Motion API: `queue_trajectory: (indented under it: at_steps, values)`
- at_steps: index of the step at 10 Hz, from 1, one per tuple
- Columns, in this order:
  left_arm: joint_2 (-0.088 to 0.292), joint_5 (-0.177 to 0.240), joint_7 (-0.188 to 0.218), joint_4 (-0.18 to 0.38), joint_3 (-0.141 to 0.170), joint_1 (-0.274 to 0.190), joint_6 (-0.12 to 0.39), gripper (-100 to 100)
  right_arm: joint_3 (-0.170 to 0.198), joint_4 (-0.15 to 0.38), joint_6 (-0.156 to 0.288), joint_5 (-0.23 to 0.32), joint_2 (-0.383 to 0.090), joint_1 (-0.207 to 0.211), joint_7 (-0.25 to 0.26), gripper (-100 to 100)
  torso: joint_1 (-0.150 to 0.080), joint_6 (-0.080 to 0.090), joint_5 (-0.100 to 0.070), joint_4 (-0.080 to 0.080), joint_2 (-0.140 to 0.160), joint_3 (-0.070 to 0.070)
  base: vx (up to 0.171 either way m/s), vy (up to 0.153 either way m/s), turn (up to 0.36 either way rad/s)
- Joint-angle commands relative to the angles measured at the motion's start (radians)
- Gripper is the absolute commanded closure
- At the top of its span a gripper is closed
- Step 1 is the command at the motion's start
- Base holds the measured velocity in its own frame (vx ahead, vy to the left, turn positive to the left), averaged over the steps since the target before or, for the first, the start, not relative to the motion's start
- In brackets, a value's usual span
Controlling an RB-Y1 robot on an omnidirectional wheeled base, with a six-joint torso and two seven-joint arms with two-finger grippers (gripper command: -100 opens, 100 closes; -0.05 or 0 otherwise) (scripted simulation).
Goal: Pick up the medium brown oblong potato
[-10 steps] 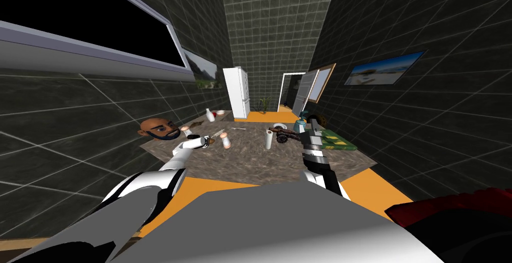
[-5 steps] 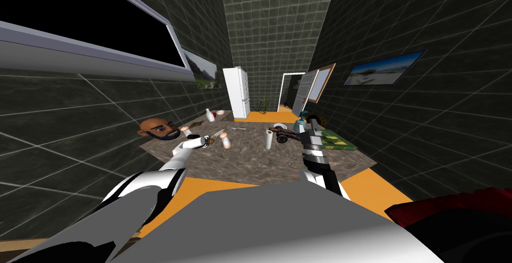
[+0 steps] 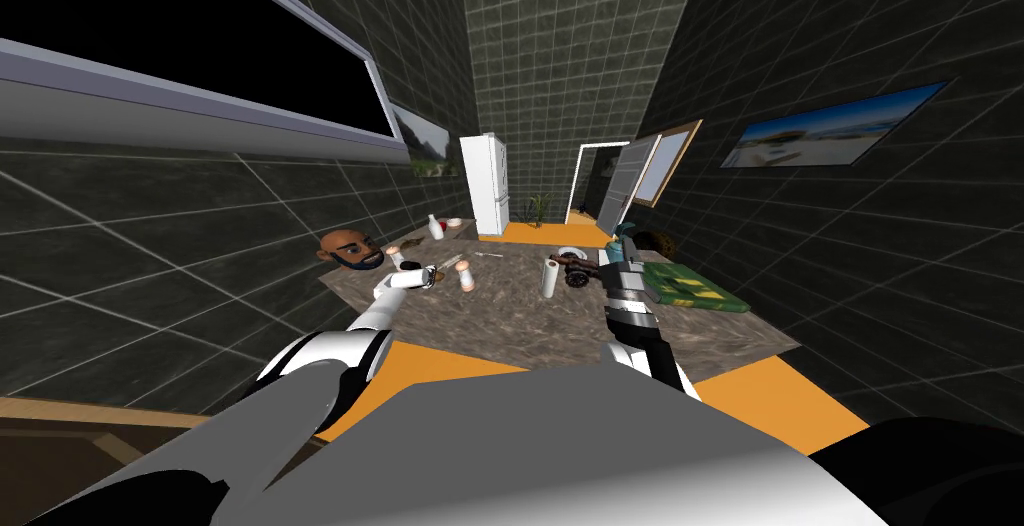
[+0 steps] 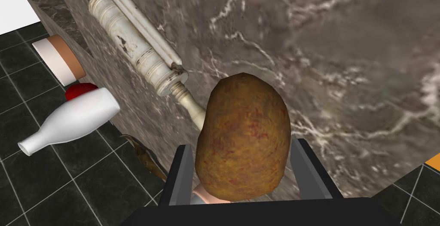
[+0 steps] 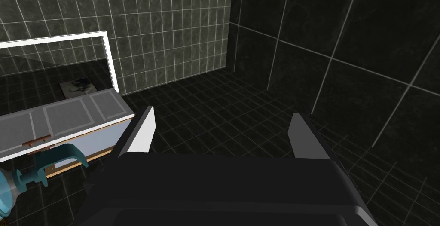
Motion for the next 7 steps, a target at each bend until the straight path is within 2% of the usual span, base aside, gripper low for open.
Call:
queue_trajectory:
  at_steps: [1,3,4,6,7]
  values:
    - [-0.034,-0.033,0.021,0.017,-0.016,-0.034,0.002,100,0.0,0.0,0.0,0.0,0.0,0.0,0.0,0,0.0,0.0,0.0,0.0,0.0,0.0,-0.016,0.062,0.134]
    - [-0.078,-0.087,0.062,0.009,-0.036,-0.066,0.018,100,0.0,0.0,0.0,0.0,0.0,0.0,0.0,0,0.0,0.0,0.0,0.0,0.0,0.0,-0.018,0.059,0.163]
    - [-0.078,-0.087,0.062,0.009,-0.036,-0.066,0.018,100,0.0,0.0,0.0,0.0,0.0,0.0,0.0,0,-0.001,0.0,0.0,0.0,-0.001,0.0,-0.011,0.037,0.049]
    - [-0.122,-0.142,0.102,0.002,-0.056,-0.098,0.034,100,0.0,0.0,0.0,0.0,0.0,0.0,0.0,0,-0.002,0.001,-0.001,0.001,0.0,0.0,-0.01,0.055,0.129]
    - [-0.112,-0.125,0.086,0.018,-0.051,-0.092,0.019,100,0.0,0.0,0.0,0.0,0.0,0.0,0.0,0,-0.001,0.0,0.0,0.0,0.0,0.0,-0.007,0.028,0.018]
